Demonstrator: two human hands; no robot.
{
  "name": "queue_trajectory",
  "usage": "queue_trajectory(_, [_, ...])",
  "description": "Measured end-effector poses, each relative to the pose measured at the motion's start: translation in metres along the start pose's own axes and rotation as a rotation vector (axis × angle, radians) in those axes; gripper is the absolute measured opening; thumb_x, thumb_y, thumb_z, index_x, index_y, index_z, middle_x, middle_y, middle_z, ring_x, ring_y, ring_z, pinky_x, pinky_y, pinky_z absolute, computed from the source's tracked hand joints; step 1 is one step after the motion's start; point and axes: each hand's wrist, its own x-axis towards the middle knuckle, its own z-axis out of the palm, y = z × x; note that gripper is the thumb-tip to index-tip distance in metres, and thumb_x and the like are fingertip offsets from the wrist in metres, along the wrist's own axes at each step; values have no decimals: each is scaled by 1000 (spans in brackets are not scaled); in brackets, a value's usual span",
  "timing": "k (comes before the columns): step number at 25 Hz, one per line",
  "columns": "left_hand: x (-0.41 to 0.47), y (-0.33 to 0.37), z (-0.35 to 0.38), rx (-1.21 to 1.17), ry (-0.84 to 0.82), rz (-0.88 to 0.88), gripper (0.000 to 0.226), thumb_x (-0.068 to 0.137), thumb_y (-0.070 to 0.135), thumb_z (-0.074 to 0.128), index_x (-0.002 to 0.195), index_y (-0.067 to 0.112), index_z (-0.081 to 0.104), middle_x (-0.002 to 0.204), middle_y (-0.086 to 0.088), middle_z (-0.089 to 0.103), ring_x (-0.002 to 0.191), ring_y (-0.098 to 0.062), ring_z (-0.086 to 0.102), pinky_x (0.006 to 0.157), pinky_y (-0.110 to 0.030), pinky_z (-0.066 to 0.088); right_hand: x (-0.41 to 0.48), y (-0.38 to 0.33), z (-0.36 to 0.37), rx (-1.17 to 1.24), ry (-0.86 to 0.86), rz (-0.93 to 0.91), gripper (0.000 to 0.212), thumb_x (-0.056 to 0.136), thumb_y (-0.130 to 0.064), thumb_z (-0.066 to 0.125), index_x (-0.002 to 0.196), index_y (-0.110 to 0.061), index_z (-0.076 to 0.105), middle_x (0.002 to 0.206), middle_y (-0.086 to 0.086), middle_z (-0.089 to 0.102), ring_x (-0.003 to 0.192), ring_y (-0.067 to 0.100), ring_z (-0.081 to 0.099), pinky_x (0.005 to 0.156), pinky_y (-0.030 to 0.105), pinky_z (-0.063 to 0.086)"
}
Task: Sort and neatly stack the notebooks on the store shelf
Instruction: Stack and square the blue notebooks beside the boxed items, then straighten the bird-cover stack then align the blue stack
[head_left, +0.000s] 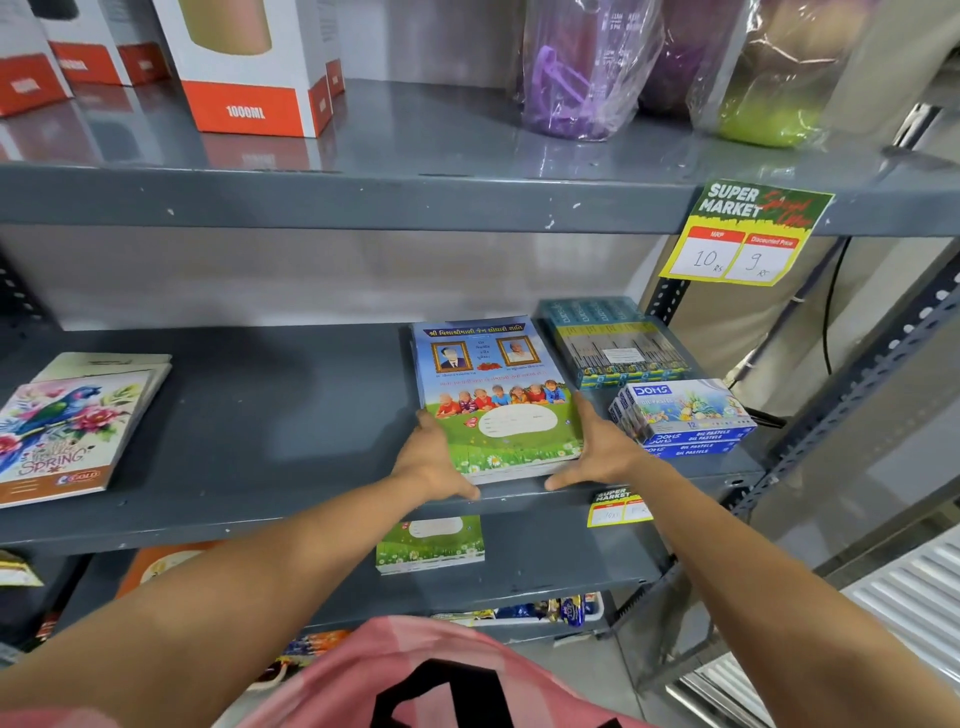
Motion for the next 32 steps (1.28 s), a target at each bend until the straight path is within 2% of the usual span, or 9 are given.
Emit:
queue_trajectory(5, [-2, 5, 5, 123, 93, -3, 121, 55, 25, 92, 145, -4, 17, 143, -18, 46, 129, -31, 50, 102, -35, 46, 3, 0, 7, -86, 111, -7, 126, 55, -26, 92, 150, -19, 8, 134, 11, 56, 124, 30, 52, 103, 34, 41])
queue_trajectory(9, [-3, 0, 8, 66, 116, 19, 115, 55, 26, 91, 143, -1, 22, 139, -15, 49, 124, -30, 53, 100, -35, 49, 3, 3, 8, -99, 114, 0, 128, 56, -28, 92, 150, -18, 6, 136, 11, 55, 124, 30, 52, 103, 36, 41])
queue_trajectory(12, [-5, -9, 3, -99, 72, 79, 114, 52, 46, 88, 141, 9, 25, 137, -6, 50, 122, -24, 54, 99, -35, 50, 3, -2, -1, -23, 2, -6, 141, 53, -48, 88, 151, -21, -9, 149, 3, 40, 137, 25, 39, 113, 38, 33])
queue_trajectory(14, [-9, -18, -8, -107, 34, 111, 123, 60, 67, 72, 151, 13, 9, 156, -4, 29, 138, -25, 40, 109, -38, 41, 4, -11, -3, -82, 53, -14, 132, 61, -70, 71, 151, -21, -13, 161, 3, 15, 147, 25, 19, 119, 44, 23])
queue_trajectory(17, [-5, -49, -41, 340, 165, 179, 113, 77, 78, 38, 152, 9, -10, 163, -7, -8, 151, -25, 2, 122, -41, 11, 14, -37, 6, -442, 185, -70, 97, 85, -72, 32, 152, -14, -9, 162, 6, -8, 150, 23, -1, 121, 44, 8])
queue_trajectory(20, [-4, -90, -80, 709, 300, 212, 102, 84, 73, 23, 151, 5, -11, 162, -12, -13, 150, -23, -10, 122, -43, -3, 27, -78, 33, -639, 249, -131, 87, 89, -69, 16, 152, -12, -4, 162, 7, -6, 150, 22, -1, 121, 44, 7])
queue_trajectory(25, [-14, -153, -136, 916, 358, 175, 99, 85, 72, 17, 152, 4, -9, 162, -12, -9, 150, -24, -10, 122, -45, -3, 46, -167, 101, -638, 225, -255, 80, 93, -63, 20, 152, -12, 3, 162, 6, 3, 150, 19, 2, 123, 39, 7])
queue_trajectory(28, [-23, -189, -168, 904, 366, 107, 99, 84, 73, 15, 152, 5, -9, 162, -11, -11, 150, -24, -11, 121, -45, -5, 50, -221, 146, -454, 185, -335, 75, 96, -55, 27, 152, -9, 8, 162, 6, 5, 150, 18, 3, 122, 32, 8])
queue_trajectory(32, [-33, -248, -219, 854, 349, 15, 98, 85, 73, 14, 152, 5, -9, 162, -11, -11, 150, -24, -12, 121, -44, -4, 47, -296, 214, -268, 114, -354, 71, 97, -52, 29, 152, -11, 10, 162, 3, 6, 150, 16, 6, 119, 33, 19])
